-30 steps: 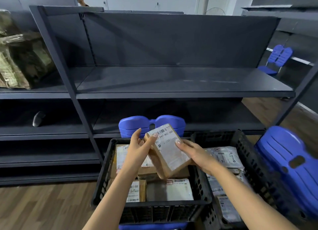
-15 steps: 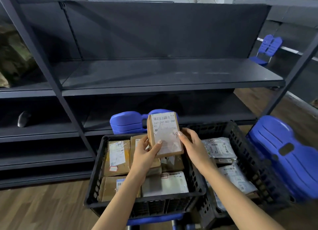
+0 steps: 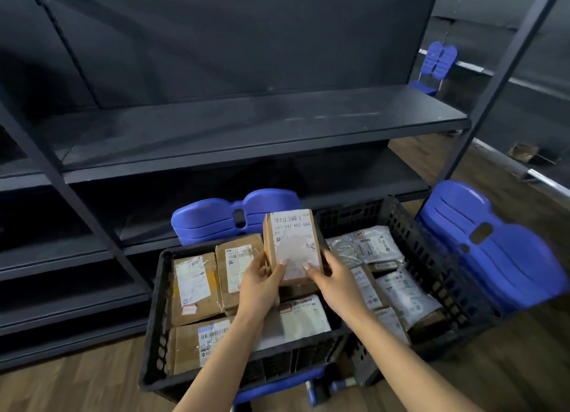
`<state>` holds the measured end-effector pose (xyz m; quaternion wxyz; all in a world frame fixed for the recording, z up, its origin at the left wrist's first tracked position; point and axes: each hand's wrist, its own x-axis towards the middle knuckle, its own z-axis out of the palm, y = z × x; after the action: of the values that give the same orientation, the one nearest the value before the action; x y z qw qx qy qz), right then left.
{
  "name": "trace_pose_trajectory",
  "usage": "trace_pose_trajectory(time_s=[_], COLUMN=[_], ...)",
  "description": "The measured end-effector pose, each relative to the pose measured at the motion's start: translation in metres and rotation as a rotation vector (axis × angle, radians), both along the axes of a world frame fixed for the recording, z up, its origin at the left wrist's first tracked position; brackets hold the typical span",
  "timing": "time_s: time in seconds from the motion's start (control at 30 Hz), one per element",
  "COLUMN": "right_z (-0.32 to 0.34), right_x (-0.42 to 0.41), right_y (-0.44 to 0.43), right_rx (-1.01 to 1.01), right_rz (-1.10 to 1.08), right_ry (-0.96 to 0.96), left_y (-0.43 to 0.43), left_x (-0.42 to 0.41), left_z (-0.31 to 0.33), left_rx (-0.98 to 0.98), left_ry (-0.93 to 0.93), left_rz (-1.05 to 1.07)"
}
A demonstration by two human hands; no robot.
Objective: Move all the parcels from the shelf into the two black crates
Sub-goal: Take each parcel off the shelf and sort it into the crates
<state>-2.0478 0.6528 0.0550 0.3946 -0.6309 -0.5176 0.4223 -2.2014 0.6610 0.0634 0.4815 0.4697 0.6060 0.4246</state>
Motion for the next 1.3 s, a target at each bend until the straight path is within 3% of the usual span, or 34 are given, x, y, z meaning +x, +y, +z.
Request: trace_pose_trajectory(time_s=[0.23,0.5,0.73,0.9,1.13,1.3], right_z=[-0.012,-0.033,-0.065,-0.095,-0.129,-0.149], right_x=[0.017,0.042,0.048,0.043,0.032,0.026], right_y=[0.005,0.045,0.077,0.095,0.122,0.144], right_rx=[-0.015,-0.066,-0.13,-0.236,-0.346,-0.367], right_rz=[-0.015,0.076,0.114,0.126,0.15,0.177], right_ry=[0.014,-0.049,-0.104,-0.135,-0.147,-0.143], left_y=[0.007,0.032,0.052,0.065,0.08,0.103], left_x=[0.016,0.048,0.069,0.077,0.079,0.077], left_z=[-0.015,-0.026,-0.058,-0.087,-0.119,-0.138], left_rx=[-0.06,-0.082,-0.206,-0.293,-0.35,-0.347], left_ry=[0.012,0.148,0.207,0.271,0.16,0.191], left_rz=[0.058,0.095,0.222,0.2,0.215,0.198])
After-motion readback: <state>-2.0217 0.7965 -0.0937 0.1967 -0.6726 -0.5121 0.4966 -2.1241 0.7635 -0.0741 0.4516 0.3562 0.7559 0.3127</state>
